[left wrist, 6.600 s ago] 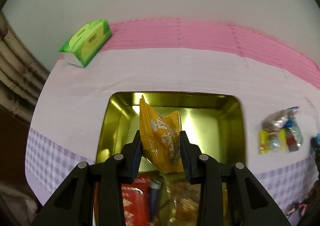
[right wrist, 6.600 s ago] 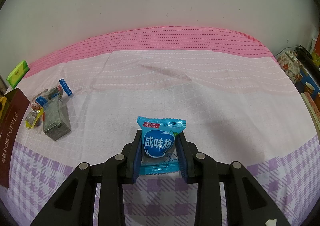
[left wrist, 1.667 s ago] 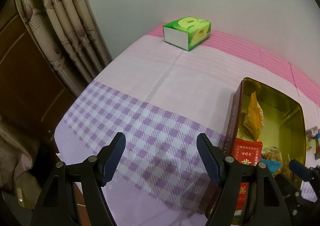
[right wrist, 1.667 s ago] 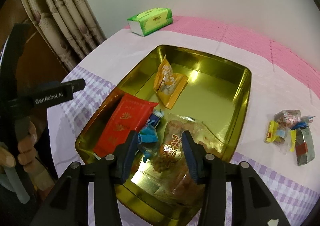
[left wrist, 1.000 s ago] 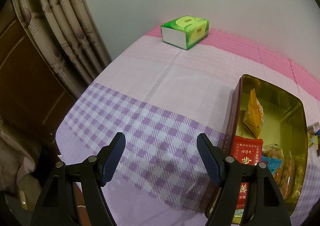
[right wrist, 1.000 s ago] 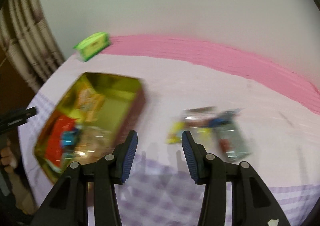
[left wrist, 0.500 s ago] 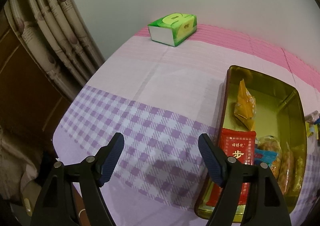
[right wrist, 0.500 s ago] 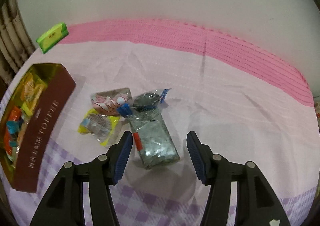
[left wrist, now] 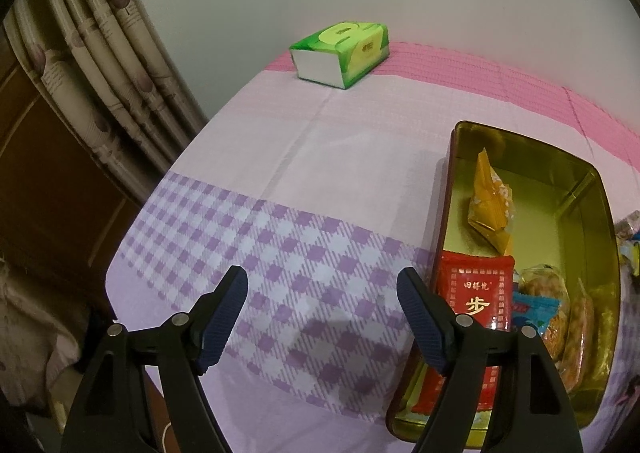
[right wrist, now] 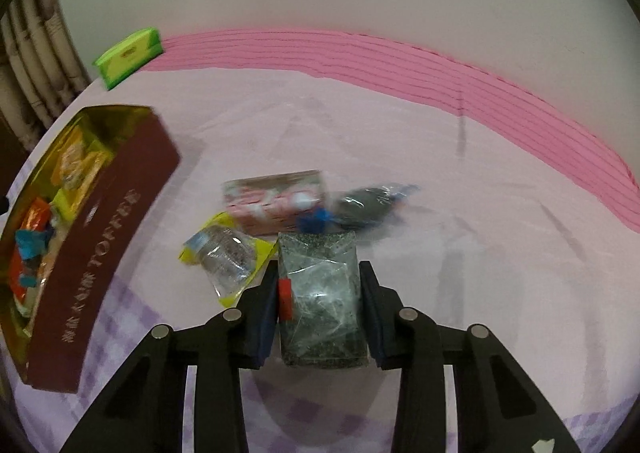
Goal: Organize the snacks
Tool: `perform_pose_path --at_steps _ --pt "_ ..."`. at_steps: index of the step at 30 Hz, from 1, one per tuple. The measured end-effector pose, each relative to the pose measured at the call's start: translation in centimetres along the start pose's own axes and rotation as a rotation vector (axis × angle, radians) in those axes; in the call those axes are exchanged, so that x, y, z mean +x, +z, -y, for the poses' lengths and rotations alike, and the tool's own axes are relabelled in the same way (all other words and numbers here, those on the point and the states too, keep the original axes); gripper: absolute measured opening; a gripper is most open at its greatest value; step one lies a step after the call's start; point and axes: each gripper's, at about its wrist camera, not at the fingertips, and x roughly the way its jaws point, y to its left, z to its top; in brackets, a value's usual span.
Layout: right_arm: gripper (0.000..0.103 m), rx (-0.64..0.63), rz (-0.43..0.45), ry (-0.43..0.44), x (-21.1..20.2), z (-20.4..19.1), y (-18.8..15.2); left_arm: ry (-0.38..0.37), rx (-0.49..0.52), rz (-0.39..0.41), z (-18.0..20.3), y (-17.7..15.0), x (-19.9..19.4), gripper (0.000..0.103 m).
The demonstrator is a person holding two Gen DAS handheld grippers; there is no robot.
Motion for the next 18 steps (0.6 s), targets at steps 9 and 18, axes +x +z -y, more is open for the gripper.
perform_pose_path --at_steps 9,18 --pt "0.035 0.048 0.021 0.031 -1.2 -0.3 -1.8 -0.039 0.013 0.045 1.5 -0.2 -1.2 0.077" --pt "0.034 0.123 0.050 -0.079 -1.6 4.1 -2.8 -0.170 0.056 0.048 6.9 0.7 -4.1 0.077"
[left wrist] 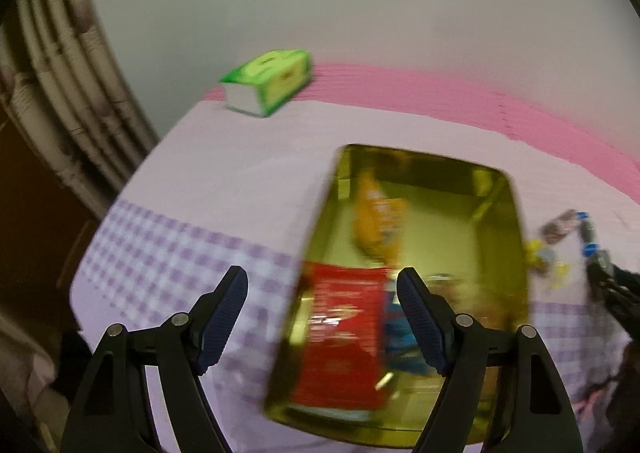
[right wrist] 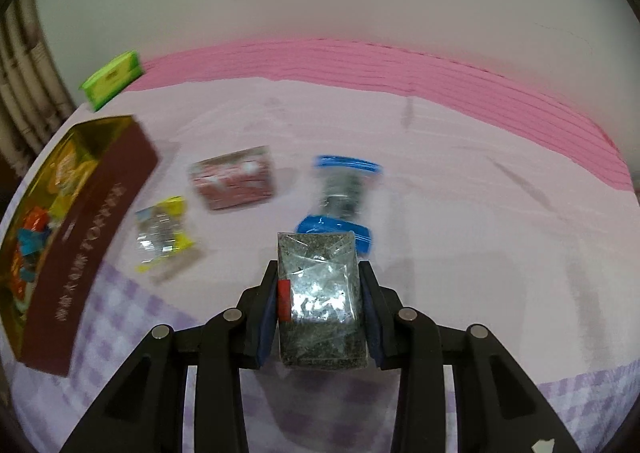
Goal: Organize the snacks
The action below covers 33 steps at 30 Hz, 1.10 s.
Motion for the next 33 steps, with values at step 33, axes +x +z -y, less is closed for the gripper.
perform_pose_path --at_steps 33 --pt "0.037 0.100 0.086 -0.043 -0.5 6.3 -1.5 -0.247 -0.042 -0.397 17.8 4.5 6.7 0.048"
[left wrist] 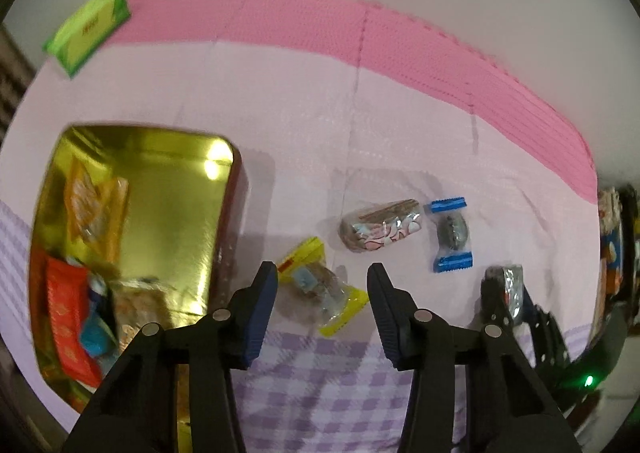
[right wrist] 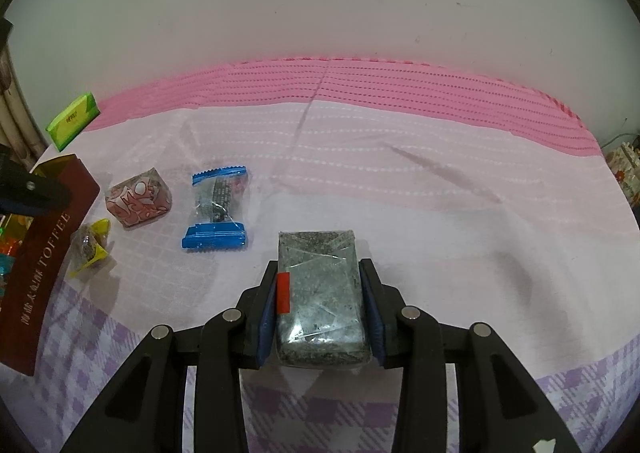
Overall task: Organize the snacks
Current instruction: 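Grasp the yellow-edged candy with the left gripper while the right holds the seaweed pack, then carry the yellow-edged candy over the tin with the left gripper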
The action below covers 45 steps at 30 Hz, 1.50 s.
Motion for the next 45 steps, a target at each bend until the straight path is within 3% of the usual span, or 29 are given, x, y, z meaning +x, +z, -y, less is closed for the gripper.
perform_pose_path --at_steps 10,16,26,35,45 --pt "0.037 0.009 0.002 0.014 0.0 0.2 0.0 0.026 -0.084 -0.052 0.7 0.1 2.4 0.048" --pt "0.037 0.012 0.003 0.015 -0.1 0.2 0.0 0.081 -0.097 -0.035 1.6 0.6 3.7 0.047" --pt "0.037 0.012 0.003 0.014 -0.1 0.2 0.0 0.088 -0.060 -0.057 2.7 0.4 5.4 0.027" --pt "0.037 0.014 0.003 0.015 0.0 0.2 0.0 0.085 -0.022 -0.044 3.4 -0.7 4.9 0.026" --pt "0.037 0.014 0.003 0.013 -0.1 0.2 0.0 0.052 0.028 0.003 2.9 -0.4 1.7 0.026"
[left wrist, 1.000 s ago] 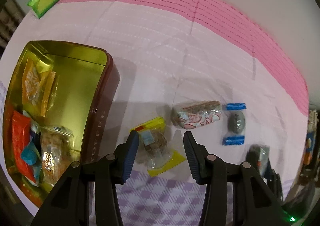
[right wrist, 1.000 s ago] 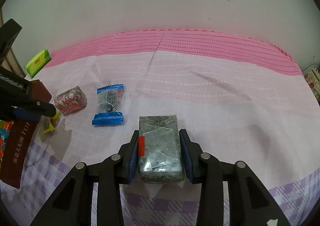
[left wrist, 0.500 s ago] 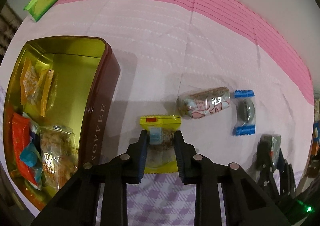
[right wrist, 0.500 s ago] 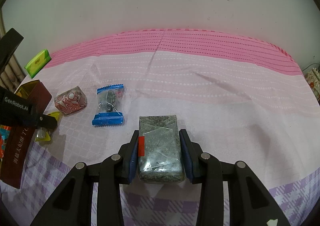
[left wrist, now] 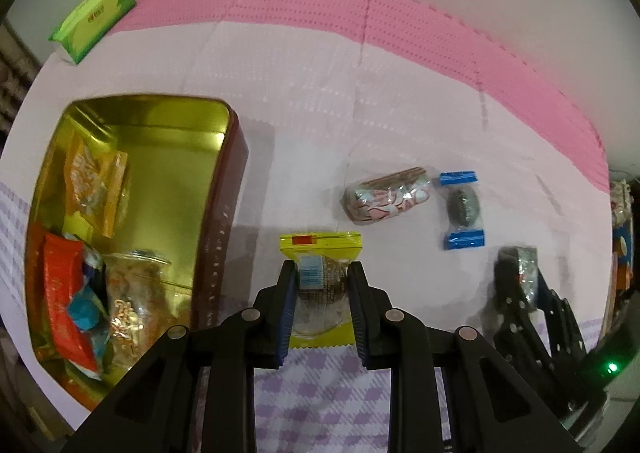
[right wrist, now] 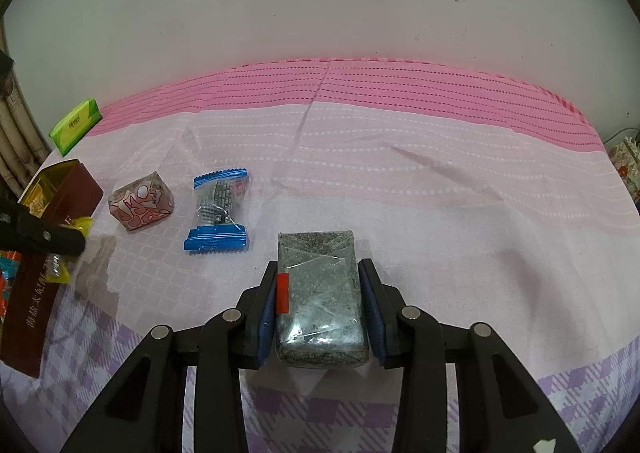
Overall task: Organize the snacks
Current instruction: 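Carry the yellow-edged candy over the tin with the left gripper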
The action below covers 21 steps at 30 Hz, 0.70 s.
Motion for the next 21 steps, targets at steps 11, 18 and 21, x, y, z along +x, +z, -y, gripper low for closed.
perform_pose_path --at_steps 11,18,21 --pt "0.037 -0.004 -0.001 -0.005 0.0 0.0 0.0 0.012 0.044 0.127 -2.8 0.9 -4.9 0.026" --pt "0.037 -0.004 -0.001 -0.006 0.0 -0.1 0.0 0.091 0.028 0.170 -8.0 1.9 -6.6 0.026" --pt "0.037 -0.004 -0.001 -0.007 0.0 -0.1 0.0 0.118 0.028 0.167 -9.7 2.1 -6.4 0.026"
